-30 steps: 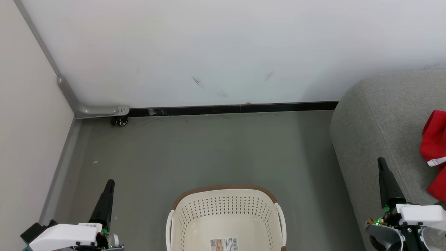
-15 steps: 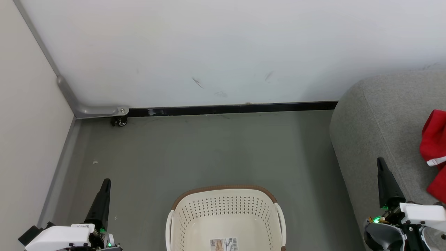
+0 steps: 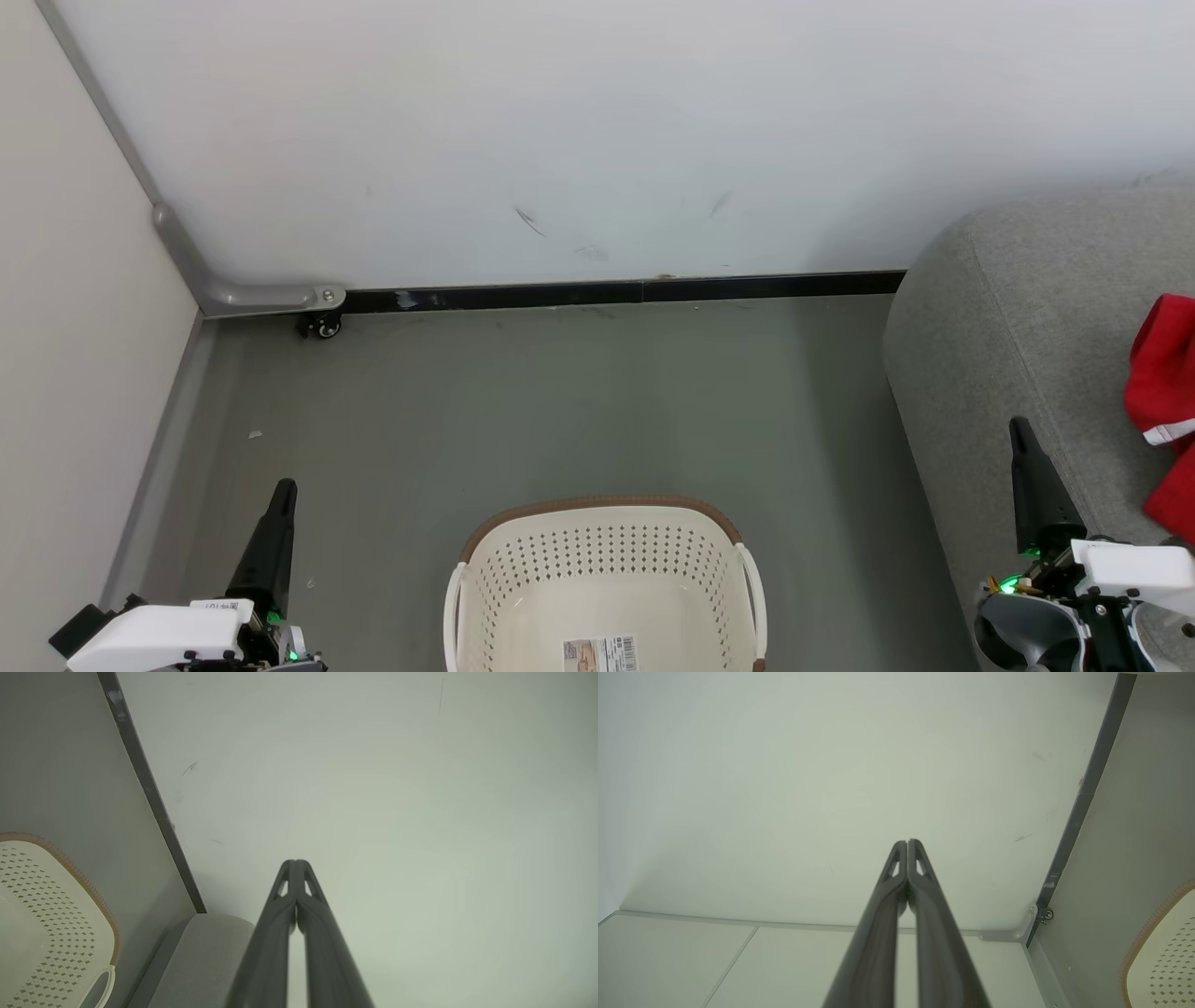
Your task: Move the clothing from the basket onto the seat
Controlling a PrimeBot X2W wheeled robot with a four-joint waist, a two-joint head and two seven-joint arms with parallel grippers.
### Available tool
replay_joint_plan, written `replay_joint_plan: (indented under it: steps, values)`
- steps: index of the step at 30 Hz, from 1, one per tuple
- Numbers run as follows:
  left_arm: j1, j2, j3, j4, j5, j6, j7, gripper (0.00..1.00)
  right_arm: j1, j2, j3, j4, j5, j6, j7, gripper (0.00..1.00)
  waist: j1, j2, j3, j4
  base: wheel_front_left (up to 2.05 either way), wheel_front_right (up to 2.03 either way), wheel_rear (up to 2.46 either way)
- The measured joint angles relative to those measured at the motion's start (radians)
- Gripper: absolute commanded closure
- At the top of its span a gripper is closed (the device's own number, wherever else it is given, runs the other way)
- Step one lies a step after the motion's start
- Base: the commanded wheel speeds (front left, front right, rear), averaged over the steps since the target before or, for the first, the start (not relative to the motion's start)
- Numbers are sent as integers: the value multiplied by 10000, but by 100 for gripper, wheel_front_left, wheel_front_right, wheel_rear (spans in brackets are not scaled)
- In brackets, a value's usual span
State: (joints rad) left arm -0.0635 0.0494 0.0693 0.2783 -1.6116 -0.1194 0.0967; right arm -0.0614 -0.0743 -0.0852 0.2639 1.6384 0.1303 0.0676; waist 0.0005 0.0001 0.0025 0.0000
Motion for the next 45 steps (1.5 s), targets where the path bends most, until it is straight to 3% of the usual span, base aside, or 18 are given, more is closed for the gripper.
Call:
replay_joint_plan:
  steps: [45]
  values:
    - [-25, -2, 23, 42, 0, -42, 2, 100, -1, 10, -36, 12, -4, 0, 29, 100, -2, 0, 1, 1, 0, 0, 0]
